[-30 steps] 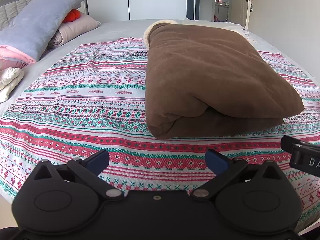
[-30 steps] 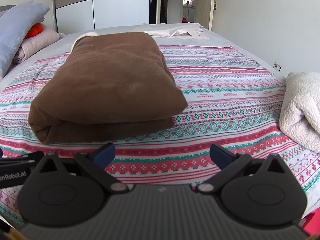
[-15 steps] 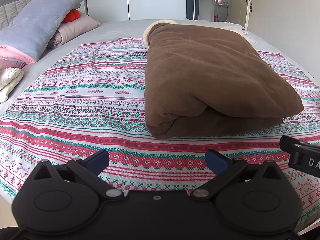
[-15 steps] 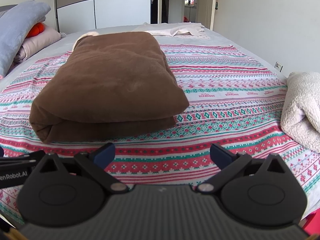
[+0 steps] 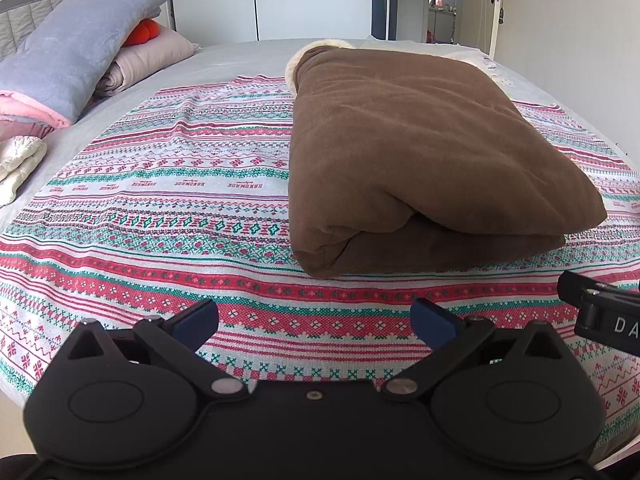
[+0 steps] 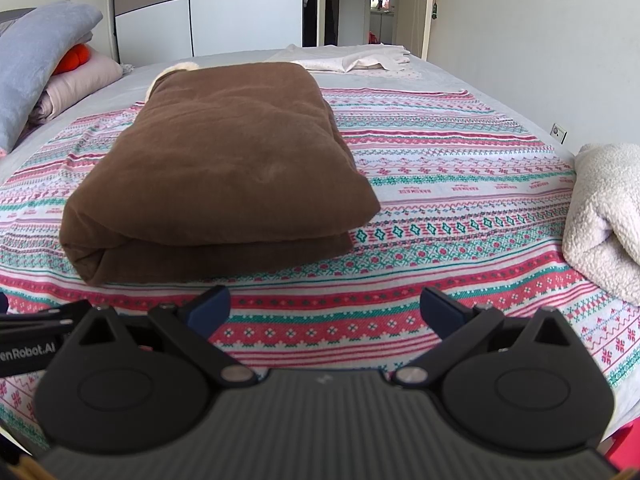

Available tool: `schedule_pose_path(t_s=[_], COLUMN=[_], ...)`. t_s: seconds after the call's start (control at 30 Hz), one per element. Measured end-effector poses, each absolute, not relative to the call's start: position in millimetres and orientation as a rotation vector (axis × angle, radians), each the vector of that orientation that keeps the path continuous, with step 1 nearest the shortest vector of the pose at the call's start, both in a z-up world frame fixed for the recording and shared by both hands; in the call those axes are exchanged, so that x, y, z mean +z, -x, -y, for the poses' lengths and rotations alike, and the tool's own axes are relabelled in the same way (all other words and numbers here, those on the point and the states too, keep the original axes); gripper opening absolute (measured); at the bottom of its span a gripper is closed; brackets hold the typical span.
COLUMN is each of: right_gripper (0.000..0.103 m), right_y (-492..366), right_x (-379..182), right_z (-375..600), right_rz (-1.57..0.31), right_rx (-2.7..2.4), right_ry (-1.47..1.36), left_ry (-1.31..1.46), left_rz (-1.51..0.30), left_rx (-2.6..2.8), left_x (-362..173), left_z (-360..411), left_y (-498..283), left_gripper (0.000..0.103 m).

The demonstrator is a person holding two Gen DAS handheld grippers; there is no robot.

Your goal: Fold large clothes

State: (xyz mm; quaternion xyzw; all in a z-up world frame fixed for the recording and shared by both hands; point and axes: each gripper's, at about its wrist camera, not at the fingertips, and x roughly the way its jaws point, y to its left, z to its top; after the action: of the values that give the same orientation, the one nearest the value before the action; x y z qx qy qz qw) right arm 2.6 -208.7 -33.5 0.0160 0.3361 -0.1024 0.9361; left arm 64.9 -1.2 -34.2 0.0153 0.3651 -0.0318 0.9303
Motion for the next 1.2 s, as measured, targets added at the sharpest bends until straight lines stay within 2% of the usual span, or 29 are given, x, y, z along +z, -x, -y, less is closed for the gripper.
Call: schedule_pose_path(t_s=[1.2], right_gripper=[0.103], right_y=[-5.0], right_x=[-34.9], right_z=[208.3], right_rz=[-0.684], right_rx=[-0.213], right_ry=[-0.027], left_ry=[-0.034], left_rz=[-0.746], left_rx=[-0.073], left_x=[-36.1], left_z=[-3.9], left_y=[-66.4], left_gripper=[0.103])
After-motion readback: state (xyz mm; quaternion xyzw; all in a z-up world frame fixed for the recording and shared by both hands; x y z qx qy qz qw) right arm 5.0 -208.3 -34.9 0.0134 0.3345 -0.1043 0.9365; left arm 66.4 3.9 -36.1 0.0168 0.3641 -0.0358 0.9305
